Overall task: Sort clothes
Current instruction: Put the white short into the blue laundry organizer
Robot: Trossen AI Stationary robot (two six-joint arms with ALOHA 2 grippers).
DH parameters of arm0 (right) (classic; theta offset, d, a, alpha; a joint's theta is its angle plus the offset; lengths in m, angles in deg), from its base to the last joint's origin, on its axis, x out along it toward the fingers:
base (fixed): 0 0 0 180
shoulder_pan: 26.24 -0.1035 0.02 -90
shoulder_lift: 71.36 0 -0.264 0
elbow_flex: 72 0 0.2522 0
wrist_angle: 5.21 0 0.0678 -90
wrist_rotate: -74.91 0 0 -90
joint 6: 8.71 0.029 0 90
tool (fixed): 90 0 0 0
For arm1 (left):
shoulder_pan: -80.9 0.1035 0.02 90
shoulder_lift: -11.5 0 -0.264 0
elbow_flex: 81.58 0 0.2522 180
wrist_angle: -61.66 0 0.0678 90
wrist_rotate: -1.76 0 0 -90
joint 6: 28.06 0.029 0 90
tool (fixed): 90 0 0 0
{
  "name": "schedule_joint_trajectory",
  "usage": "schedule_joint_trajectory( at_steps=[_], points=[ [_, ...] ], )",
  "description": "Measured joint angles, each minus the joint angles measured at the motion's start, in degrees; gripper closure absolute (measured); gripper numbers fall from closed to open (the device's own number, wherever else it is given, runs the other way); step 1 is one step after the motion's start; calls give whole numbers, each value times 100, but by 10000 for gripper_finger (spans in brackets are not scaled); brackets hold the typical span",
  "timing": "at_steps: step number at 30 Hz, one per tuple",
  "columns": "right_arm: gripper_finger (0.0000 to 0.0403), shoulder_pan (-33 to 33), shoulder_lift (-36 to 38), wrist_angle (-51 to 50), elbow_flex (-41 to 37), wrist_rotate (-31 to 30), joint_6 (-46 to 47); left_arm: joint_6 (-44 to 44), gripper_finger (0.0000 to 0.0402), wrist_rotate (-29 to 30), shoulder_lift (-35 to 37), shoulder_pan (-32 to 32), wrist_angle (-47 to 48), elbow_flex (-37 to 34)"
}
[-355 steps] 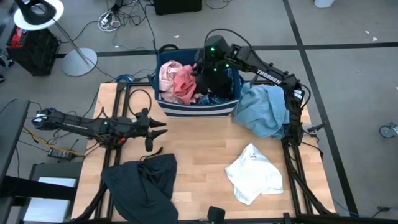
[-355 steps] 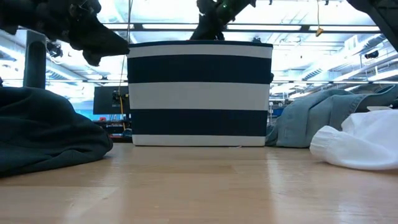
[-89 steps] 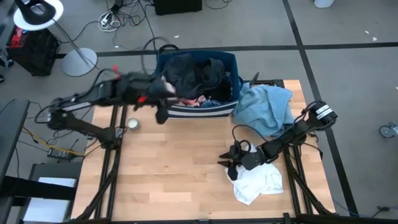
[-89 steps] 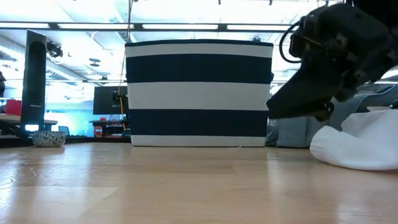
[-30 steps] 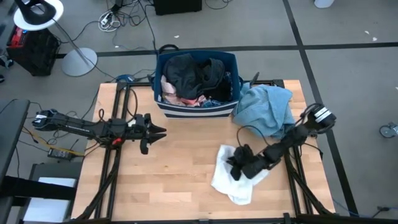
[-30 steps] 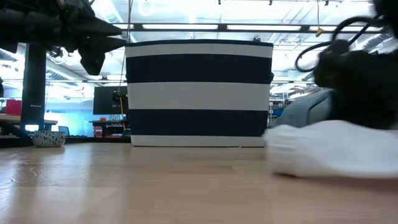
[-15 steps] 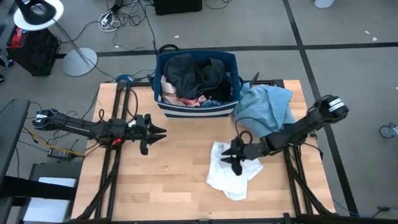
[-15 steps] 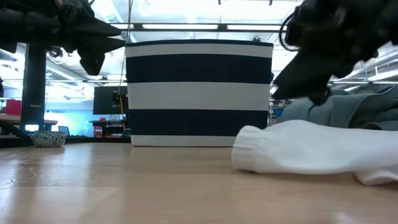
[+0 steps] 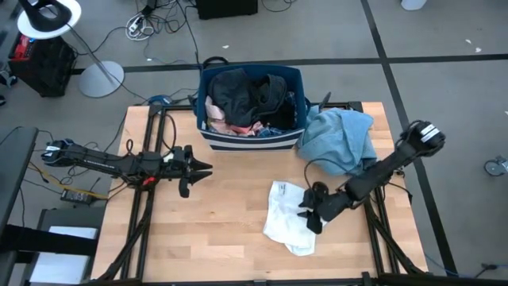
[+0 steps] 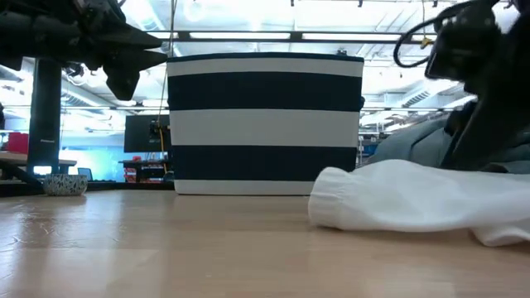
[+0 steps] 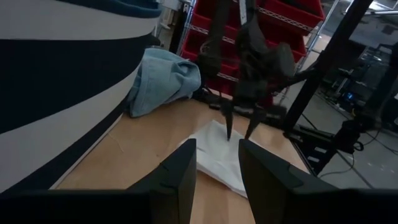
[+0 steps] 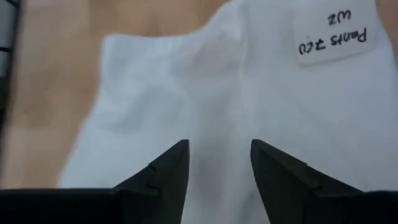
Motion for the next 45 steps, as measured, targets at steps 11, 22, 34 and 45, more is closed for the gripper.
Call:
schedule_joint_trajectory(
  at_steps=[11, 22, 34, 45],
  points=[
    [231, 372, -2105, 2845, 13, -635, -866, -2, 275, 41, 0, 0, -9, 0],
    [387, 1436, -2583, 3338, 467, -369, -2140, -4, 275, 37, 0, 0, -11, 0],
    [400, 1757, -988, 87, 2374, -457, -3675, 54, 275, 32, 0, -26, 9, 0],
    [402, 2762, -592, -984, 4867, -708, -5735, 59, 275, 48, 0, -26, 7, 0]
  ],
)
